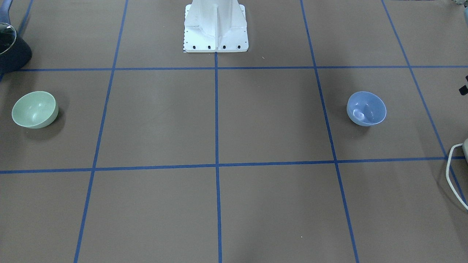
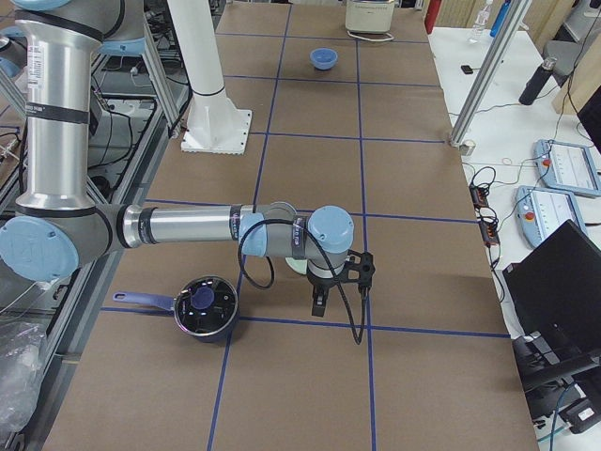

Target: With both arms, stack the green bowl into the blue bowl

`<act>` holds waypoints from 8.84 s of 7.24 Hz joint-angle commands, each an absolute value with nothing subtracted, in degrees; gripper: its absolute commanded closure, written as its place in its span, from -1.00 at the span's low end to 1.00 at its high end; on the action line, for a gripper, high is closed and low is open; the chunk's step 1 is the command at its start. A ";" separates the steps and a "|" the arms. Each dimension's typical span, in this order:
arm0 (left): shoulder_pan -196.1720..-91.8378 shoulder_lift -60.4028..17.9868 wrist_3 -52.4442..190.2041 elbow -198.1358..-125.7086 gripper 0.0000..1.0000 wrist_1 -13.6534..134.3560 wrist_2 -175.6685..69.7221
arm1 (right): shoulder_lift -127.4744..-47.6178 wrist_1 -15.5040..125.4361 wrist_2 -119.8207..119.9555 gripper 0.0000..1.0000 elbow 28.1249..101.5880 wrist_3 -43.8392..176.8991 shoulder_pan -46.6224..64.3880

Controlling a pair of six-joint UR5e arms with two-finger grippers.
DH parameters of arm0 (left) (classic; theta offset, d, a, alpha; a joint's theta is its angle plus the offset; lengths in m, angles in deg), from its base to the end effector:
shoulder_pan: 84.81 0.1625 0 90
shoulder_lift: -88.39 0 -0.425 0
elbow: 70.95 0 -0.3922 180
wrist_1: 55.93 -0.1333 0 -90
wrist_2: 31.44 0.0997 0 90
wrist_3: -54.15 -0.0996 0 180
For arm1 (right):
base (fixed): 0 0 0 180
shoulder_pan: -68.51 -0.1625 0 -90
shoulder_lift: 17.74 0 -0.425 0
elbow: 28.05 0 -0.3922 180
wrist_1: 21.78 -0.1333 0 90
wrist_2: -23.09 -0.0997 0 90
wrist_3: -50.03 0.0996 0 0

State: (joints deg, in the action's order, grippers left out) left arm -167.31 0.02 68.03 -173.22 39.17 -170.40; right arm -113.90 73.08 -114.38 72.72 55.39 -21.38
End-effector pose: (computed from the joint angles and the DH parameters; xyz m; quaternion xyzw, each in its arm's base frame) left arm 0.0059 -0.4905 0.5508 0.0463 0.4265 0.0065 0.9033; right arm 0.0590 -0.4448 0.6213 -0.0212 -0.4020 0.0428 0.9144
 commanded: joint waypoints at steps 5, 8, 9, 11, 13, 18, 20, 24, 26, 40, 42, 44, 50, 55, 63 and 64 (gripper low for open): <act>-150.73 1.72 90.10 -165.00 -0.87 68.25 -169.95 | -113.80 73.05 -114.64 -1.00 72.67 55.22 -21.13; -145.57 4.44 98.40 -164.82 -0.82 76.22 -167.95 | -113.80 73.05 -114.81 -1.00 72.67 55.13 -21.05; -143.02 4.54 101.32 -164.73 -0.81 77.74 -166.11 | -113.80 73.05 -114.81 -1.00 72.67 55.13 -20.96; -142.38 4.54 101.61 -164.38 -0.53 77.93 -165.47 | -113.80 73.05 -114.81 -1.00 72.67 55.13 -20.78; -142.38 4.54 101.61 -163.42 -0.19 78.89 -165.47 | -113.80 73.05 -114.81 -1.00 72.67 55.13 -20.52; -141.94 3.40 101.87 -162.01 0.07 78.98 -165.47 | -113.80 73.05 -114.72 -1.00 72.67 55.21 -19.38; -141.94 3.22 103.96 -162.01 0.46 79.07 -165.47 | -113.72 73.05 -114.72 -1.00 72.58 55.21 -19.12; -141.67 0.68 112.93 -162.27 0.81 81.18 -165.12 | -112.84 73.05 -114.64 -1.00 72.50 55.21 -18.50; -141.76 -3.52 121.52 -163.50 0.81 80.74 -165.91 | -112.49 73.05 -114.64 -1.00 72.32 55.30 -18.41; -118.04 -42.57 134.48 -158.32 0.81 50.51 -146.49 | -112.57 73.05 -114.64 -1.00 69.42 55.13 -18.32; -117.24 -42.57 134.57 -157.18 0.81 51.20 -145.62 | -112.57 73.05 -114.64 -1.00 69.42 55.13 -18.32; -115.84 -42.40 134.48 -156.12 0.77 53.65 -144.03 | -112.49 73.05 -114.64 -1.00 69.42 55.13 -18.32; -122.40 -34.95 126.75 -166.73 -0.83 56.66 -148.30 | -111.87 68.00 -116.12 -1.00 70.30 55.39 -18.23; -142.97 -28.43 100.28 -166.66 -0.93 49.85 -162.22 | -111.70 51.90 -115.08 -1.00 69.60 55.48 -12.29; -150.64 -19.19 81.04 -164.91 -0.93 48.92 -162.31 | -121.28 36.67 -116.92 -0.51 67.84 56.01 -2.25; -150.64 -19.10 80.26 -164.30 -0.93 48.93 -162.31 | -120.93 36.58 -116.14 -0.51 67.23 55.92 -0.93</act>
State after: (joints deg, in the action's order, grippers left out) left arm -150.62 -19.29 80.95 -164.85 48.86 -162.31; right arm -121.20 36.84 -116.86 67.88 55.99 -2.58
